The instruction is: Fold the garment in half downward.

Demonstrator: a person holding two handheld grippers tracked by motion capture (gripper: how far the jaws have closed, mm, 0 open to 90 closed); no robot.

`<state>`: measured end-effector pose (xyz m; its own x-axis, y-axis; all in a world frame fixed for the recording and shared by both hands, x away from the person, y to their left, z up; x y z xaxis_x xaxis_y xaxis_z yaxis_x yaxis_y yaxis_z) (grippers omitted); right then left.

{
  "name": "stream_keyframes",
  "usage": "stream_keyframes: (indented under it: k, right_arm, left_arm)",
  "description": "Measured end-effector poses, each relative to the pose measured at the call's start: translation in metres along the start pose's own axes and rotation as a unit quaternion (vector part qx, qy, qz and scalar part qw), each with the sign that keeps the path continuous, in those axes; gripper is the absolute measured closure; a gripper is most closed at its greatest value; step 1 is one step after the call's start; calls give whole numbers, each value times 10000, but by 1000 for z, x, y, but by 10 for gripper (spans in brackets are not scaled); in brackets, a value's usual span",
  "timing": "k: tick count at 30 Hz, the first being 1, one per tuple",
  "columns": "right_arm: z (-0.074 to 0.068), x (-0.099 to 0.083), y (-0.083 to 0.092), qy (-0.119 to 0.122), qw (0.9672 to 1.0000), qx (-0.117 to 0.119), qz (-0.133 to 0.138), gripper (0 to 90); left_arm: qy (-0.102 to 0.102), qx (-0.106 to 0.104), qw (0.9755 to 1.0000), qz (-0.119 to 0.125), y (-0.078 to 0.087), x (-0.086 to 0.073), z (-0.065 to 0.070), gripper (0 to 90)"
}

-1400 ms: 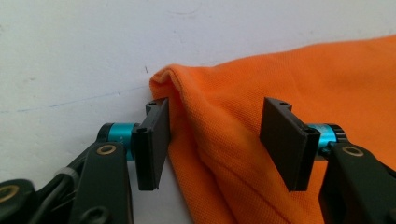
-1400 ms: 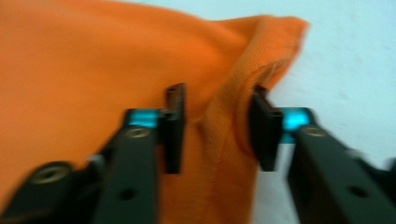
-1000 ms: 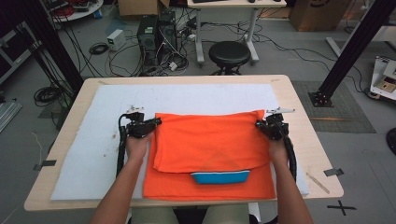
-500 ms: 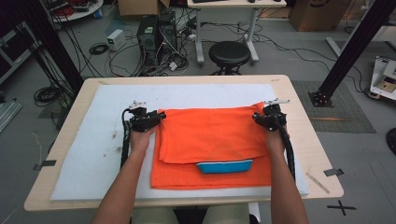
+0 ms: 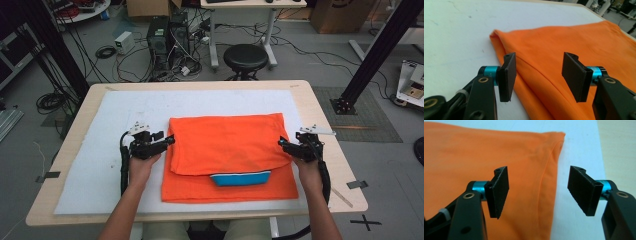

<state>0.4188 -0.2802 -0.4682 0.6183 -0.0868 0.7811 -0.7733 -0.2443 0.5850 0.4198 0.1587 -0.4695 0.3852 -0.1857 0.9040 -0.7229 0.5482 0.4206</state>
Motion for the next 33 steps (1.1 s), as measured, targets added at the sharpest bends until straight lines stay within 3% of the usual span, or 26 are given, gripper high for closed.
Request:
stream_keyframes:
  k: [3,5,9,12,14,18,20,21,24,27,33]
  right_arm:
    - [1,-12,14,-20,10000,45,77,376]
    - [4,-20,23,-75,9999,-2,83,476]
    - [8,-34,32,-58,9999,42,-127,570]
    - [3,-41,33,63,9997,68,-223,592]
    - [-1,-45,30,171,9993,3,-338,593]
    - [-5,-55,18,336,9971,-284,-623,601]
    - [-4,-56,16,451,9963,-447,-580,666]
    - [-3,-56,16,543,9956,-524,-563,743]
    - [-1,-56,18,612,9954,-538,-509,846]
    - [-2,-54,19,720,9946,-518,-533,900]
    - [-7,-48,26,760,9955,-324,-466,900]
  left_arm:
    - [5,-122,9999,-6,10,-8,13,455]
    - [13,-208,9997,-83,16,-14,22,457]
    - [-31,-319,9991,-272,25,-23,37,449]
    - [-50,-254,9988,-406,28,-28,45,343]
    - [-116,-197,9981,-573,26,-32,49,352]
    - [-474,-133,9948,-893,21,-40,58,601]
    - [-668,-116,9920,-1061,18,-46,63,725]
    - [-734,-91,9919,-1036,18,-46,65,799]
    - [-832,42,9911,-1035,18,-46,65,868]
    - [-856,70,9922,-907,20,-43,64,873]
    - [-586,-114,9971,-463,32,-29,56,875]
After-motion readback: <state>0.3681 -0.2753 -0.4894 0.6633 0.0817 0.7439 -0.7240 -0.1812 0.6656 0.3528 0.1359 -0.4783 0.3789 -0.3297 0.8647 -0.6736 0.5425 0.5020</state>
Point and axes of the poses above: each handheld gripper's, and its own axes: y roughly backward along the jaws, x roughly out of its top, z roughly to its right, the point moved 8 cm from there along -y, roughly forward along the jaws, and after that the axes turned 13 degrees about -y, right-handed, at the moved point
